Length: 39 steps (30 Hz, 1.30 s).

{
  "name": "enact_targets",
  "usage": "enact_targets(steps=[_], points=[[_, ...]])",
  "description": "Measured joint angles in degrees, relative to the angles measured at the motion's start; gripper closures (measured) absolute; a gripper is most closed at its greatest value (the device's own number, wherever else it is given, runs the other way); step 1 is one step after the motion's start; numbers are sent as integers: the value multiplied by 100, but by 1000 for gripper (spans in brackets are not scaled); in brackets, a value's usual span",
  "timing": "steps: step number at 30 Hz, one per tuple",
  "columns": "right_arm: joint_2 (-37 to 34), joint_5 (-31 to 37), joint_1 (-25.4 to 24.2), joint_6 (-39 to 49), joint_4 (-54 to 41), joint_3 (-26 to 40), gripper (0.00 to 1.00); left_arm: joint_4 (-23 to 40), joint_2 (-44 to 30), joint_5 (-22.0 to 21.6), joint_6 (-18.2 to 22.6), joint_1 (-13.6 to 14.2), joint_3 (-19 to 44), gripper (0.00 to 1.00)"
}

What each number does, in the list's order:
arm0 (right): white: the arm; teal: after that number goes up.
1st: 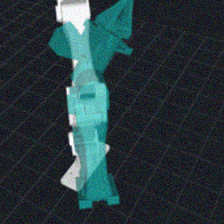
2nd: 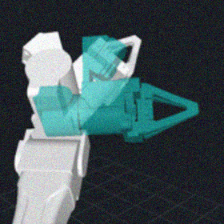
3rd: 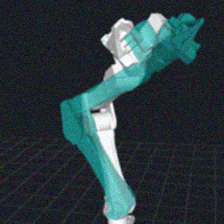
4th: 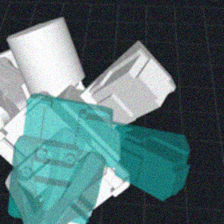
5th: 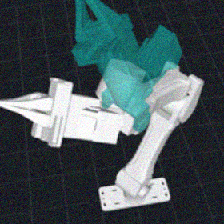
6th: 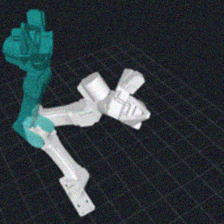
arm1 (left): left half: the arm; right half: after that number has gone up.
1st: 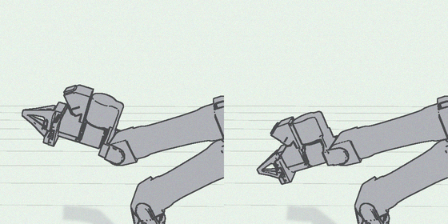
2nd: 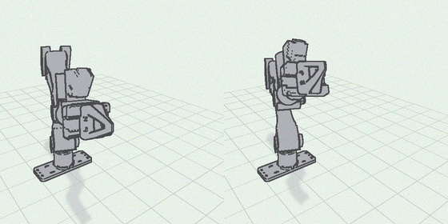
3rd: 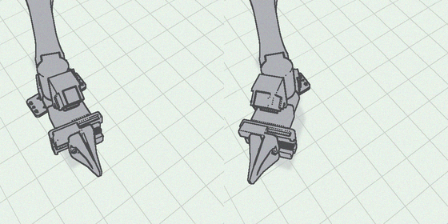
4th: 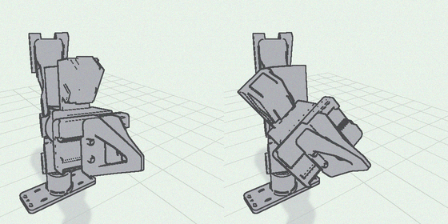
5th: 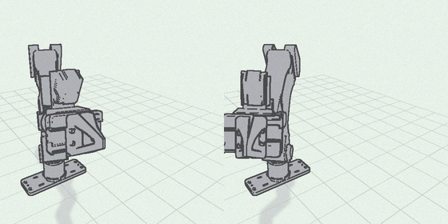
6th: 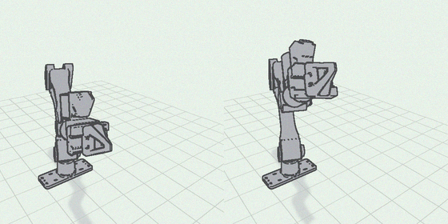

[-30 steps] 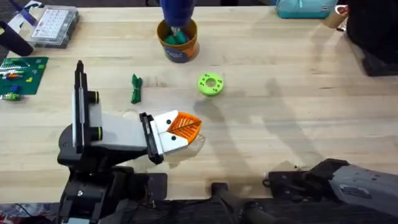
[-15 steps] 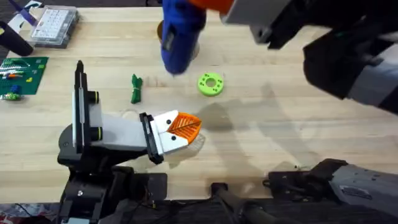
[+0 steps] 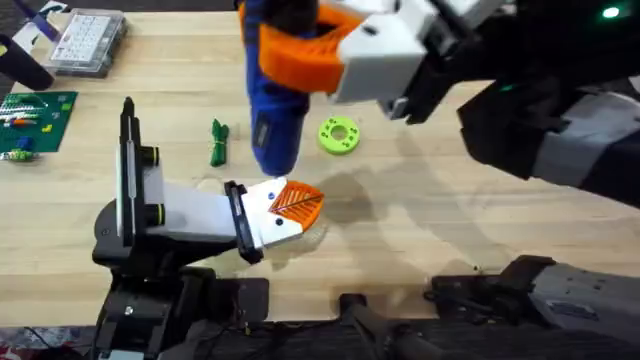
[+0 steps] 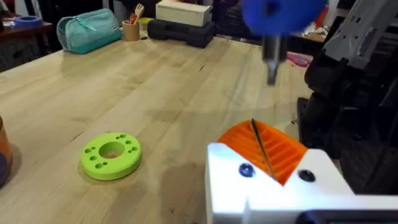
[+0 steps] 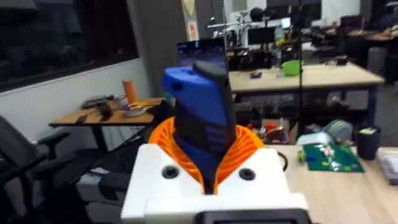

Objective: Pick up the gripper from the table and insert it into the empty holder that is missing its gripper. Then pick up a screw, insert it into the mounting hole, and use the screwdriver to tighten it. Finally, clean up the table by picking up the vegetable and placing it into the bucket.

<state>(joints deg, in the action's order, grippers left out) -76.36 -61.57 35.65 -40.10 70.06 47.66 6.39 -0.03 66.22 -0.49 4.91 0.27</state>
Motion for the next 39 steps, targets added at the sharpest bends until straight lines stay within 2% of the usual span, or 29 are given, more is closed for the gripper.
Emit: enact_targets(steps=[7,15,39], points=[[-225,-181,245,102,-44,-4,948,0,0,0,0,0,0,982],[-222,-430,296,426,-166,-4,948,0,0,0,0,0,0,982],[-225,-453,521,1442,-660,-4,947,0,0,0,0,0,0,982]])
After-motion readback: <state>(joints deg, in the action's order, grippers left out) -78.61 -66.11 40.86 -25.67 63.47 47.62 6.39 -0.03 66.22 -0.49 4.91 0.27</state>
